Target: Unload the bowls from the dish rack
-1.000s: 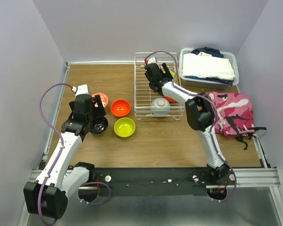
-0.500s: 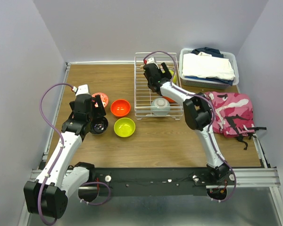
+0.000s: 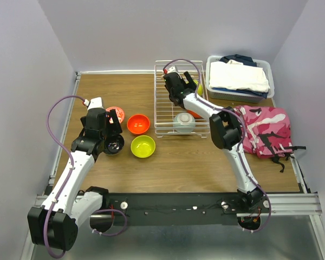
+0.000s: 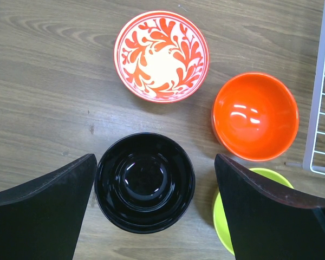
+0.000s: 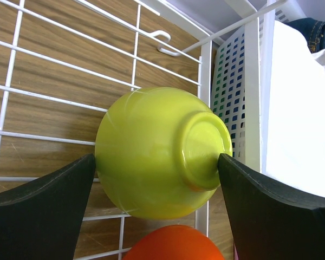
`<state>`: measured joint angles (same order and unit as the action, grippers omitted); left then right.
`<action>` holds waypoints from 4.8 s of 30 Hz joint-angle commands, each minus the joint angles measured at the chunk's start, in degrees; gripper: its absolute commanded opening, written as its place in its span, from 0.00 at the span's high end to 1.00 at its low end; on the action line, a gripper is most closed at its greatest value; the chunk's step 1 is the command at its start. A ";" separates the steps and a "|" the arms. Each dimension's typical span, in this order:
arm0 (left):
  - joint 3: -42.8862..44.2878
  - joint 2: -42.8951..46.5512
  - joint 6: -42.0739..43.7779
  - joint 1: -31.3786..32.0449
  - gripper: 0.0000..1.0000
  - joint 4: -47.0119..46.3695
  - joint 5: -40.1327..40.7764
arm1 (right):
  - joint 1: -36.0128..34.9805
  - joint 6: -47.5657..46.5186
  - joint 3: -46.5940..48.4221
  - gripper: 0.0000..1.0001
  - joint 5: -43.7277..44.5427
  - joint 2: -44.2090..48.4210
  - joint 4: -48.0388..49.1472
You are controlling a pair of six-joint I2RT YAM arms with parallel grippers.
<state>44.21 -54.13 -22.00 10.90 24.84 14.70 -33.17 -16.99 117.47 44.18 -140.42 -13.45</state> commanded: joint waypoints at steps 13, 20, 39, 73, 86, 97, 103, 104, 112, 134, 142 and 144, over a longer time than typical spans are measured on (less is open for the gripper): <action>-0.44 -0.63 0.55 0.18 0.01 -0.58 -1.08 | 0.74 -4.27 -3.74 0.00 3.63 -7.41 -11.85; -0.09 -1.42 0.47 0.09 0.01 -0.14 -1.43 | 0.74 -6.12 -1.28 0.00 -4.16 -8.12 -19.58; -0.08 -1.68 0.47 0.09 0.01 -0.06 -1.52 | 0.74 -11.31 -7.52 0.02 0.55 -4.96 -16.52; -0.17 -1.24 0.73 0.09 0.01 -0.23 -2.48 | 1.35 8.81 -10.76 0.10 -20.98 17.27 -11.77; -0.35 -1.59 0.64 0.09 0.01 -0.41 -4.33 | 1.35 23.93 -18.59 0.10 -24.58 28.09 -19.76; -0.61 -1.94 0.73 0.09 0.01 -0.49 -4.24 | 1.00 29.65 -19.03 0.11 -25.72 28.36 -26.97; -0.61 -2.21 0.47 0.18 0.01 -0.58 -5.56 | 0.65 29.83 -22.11 0.11 -25.03 31.52 -26.89; -0.61 -2.12 0.38 0.27 0.01 -0.58 -5.65 | 0.65 29.83 -22.28 0.11 -24.94 31.52 -27.06; -0.79 -1.07 0.47 0.70 0.01 -0.41 -5.12 | 0.65 30.97 -23.86 0.12 -26.52 32.75 -28.29; -0.79 -0.98 0.47 1.58 0.01 -0.14 -4.50 | 0.56 27.72 -27.12 0.12 -33.99 34.60 -29.97; -0.61 -1.42 0.47 1.50 0.01 -0.14 -4.41 | -0.58 27.36 -24.75 0.13 -31.88 29.77 -27.16; -0.70 -1.42 0.47 1.50 0.01 0.03 -3.89 | -0.93 27.63 -22.65 0.13 -31.88 27.67 -26.28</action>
<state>43.99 -55.42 -21.98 12.14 24.97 10.24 -32.95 10.87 91.83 11.57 -107.70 -41.76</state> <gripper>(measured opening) 0.990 0.874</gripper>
